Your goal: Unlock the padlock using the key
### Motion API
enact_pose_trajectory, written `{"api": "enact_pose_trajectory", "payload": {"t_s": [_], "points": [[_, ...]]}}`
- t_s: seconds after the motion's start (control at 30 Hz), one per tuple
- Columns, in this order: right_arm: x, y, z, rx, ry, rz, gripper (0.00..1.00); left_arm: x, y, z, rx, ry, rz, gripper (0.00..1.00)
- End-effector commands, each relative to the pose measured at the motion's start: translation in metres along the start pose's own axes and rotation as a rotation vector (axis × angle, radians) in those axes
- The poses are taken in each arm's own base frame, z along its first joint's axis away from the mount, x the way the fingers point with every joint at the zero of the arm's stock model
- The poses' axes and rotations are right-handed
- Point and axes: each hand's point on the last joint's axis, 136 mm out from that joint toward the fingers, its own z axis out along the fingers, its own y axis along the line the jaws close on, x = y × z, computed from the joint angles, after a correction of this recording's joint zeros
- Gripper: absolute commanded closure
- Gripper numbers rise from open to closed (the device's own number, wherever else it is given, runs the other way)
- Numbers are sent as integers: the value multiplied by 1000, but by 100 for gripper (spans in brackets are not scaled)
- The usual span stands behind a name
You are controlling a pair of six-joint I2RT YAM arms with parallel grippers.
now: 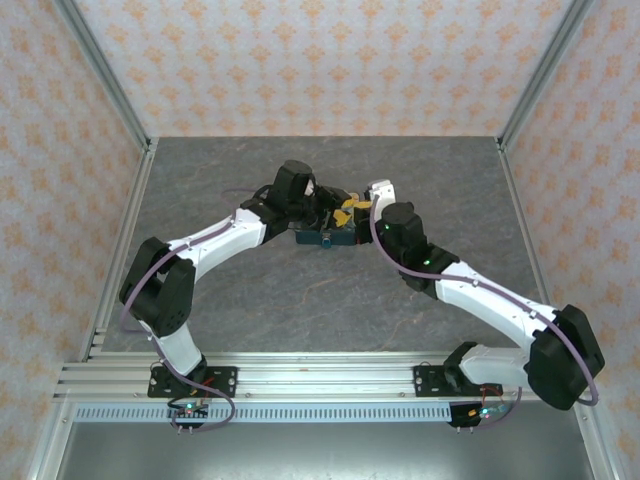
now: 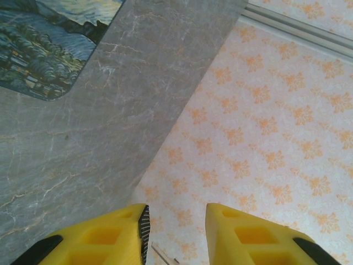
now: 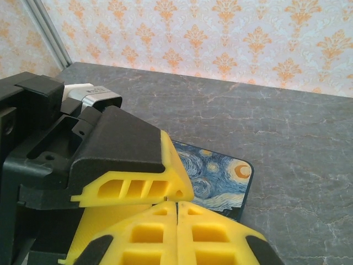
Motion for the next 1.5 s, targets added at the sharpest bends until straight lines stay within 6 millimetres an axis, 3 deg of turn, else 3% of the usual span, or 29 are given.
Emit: {"api": "enact_pose_trajectory", "payload": {"t_s": [0.0,0.4,0.7,0.8,0.9,1.13,1.47], "points": [[-13,3,3,2,-21,-18,100,10,-15,-4,22,12,7,67],[-4,2,-2,-5,-11,8,100,1,-5,3,-11,-14,-5,52],[9,6,2,-30,27,13,100,0,-9,1,-5,-29,-6,39],[11,6,4,-31,31,15,100,1,-10,1,2,-27,-5,39],[13,7,6,-33,37,17,100,2,-13,1,14,-22,-1,44],[15,8,12,-33,45,18,100,5,-15,2,21,-13,3,68],[14,9,14,-34,44,21,100,6,-13,4,18,-8,3,86]]}}
